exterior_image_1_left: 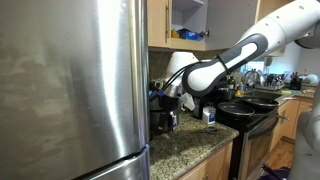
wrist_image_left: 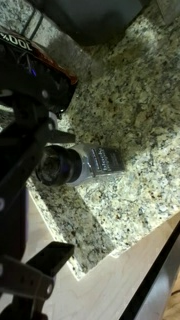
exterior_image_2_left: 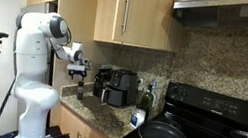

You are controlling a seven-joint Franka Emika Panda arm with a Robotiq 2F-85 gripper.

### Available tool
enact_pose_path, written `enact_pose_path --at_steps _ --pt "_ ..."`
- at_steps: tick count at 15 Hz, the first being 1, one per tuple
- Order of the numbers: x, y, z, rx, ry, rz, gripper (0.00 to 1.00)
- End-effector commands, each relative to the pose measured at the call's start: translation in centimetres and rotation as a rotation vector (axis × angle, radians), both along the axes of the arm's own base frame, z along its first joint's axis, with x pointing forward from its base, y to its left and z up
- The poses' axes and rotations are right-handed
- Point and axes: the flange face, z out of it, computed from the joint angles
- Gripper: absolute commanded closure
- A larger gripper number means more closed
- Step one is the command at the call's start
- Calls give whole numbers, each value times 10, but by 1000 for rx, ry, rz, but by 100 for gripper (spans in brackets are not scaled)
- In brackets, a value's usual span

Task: Move the object from the left to the right

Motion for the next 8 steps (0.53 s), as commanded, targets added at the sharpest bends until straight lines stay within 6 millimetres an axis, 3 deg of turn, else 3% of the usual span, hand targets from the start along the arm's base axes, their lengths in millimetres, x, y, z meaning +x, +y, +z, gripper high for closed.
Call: enact_pose_path --at_steps 1,5,8 --pt "61 23 -9 17 -74 32 0" --pt "105 41 2 40 -258 68 0" --pt "123 58 -8 36 -202 134 0"
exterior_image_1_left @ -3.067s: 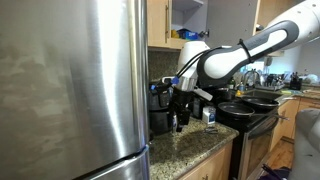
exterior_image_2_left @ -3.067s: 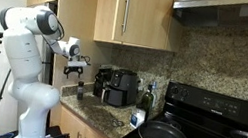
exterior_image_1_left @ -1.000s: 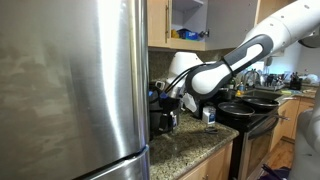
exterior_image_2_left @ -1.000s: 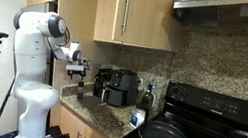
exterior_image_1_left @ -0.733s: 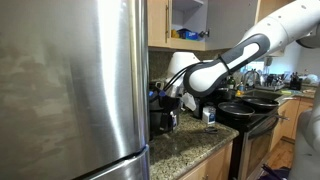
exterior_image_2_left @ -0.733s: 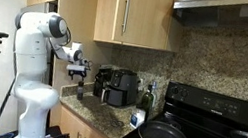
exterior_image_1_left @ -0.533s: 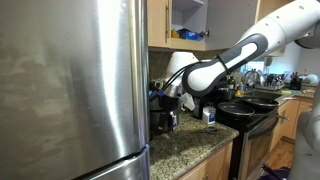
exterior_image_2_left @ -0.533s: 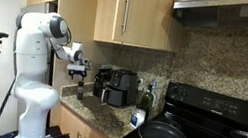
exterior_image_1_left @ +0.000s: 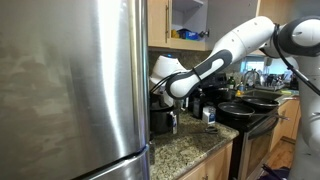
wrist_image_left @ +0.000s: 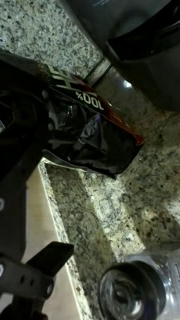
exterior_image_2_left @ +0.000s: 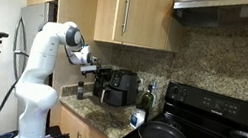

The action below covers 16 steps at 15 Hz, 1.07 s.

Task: Move the object from the left to the right

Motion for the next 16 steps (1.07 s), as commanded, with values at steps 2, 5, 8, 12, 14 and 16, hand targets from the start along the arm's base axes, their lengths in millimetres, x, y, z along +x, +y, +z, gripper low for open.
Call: enact_pose_path --at_steps 2,5,8,12,14,16 --pt "11 13 -6 9 19 35 0" --pt "12 17 -10 -32 84 56 0" --pt "13 27 -38 4 181 106 0" --pt "9 33 -54 66 301 135 0" --pt "5 33 -54 59 268 121 0" --pt "6 33 -55 62 275 118 0"
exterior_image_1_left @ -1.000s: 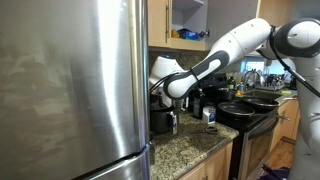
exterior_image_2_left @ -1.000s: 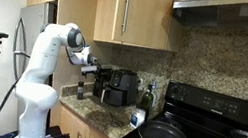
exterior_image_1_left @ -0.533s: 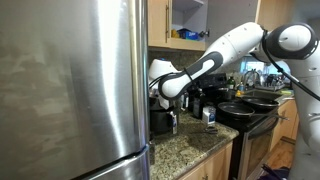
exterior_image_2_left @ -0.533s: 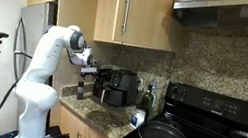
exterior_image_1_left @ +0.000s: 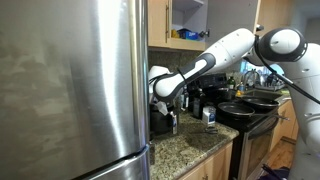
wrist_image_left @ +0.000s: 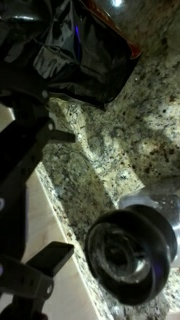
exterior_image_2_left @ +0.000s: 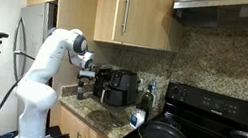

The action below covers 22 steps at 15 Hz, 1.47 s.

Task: Move the object from the left to the right

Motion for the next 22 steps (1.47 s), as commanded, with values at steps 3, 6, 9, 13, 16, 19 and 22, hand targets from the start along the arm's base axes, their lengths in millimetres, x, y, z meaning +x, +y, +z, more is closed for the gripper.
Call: enact_pose_path --at_steps 3,6,9,13,16,19,22 --pt "-1 -6 4 -150 33 14 0" --pt "-4 -9 7 -281 77 22 0" --pt "-4 -8 5 -261 68 17 0" --pt "-5 -8 5 -275 92 14 0" --pt "-6 -8 4 -253 157 43 0" --pt "-6 -8 4 -214 207 114 0" --pt "-10 -8 3 -230 176 76 0"
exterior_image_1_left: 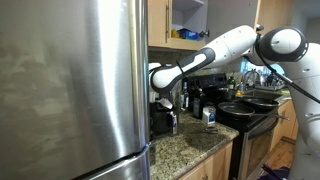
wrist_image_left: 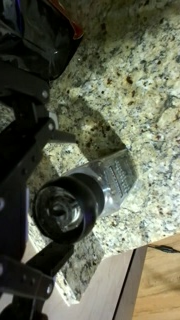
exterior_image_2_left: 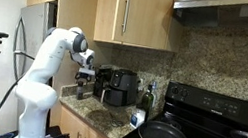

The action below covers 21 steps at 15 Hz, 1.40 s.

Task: Move the object from the left to the right

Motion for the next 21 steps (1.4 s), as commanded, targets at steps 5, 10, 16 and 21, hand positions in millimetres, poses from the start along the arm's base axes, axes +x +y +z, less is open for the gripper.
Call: enact_pose_path --at_steps 5,10,16,21 --pt "0 1 1 -5 39 4 42" --pt "-2 -1 2 -60 2 -21 67" --pt "-40 -46 23 -203 -147 -219 67" --pt "-66 -118 65 -240 -217 -485 67"
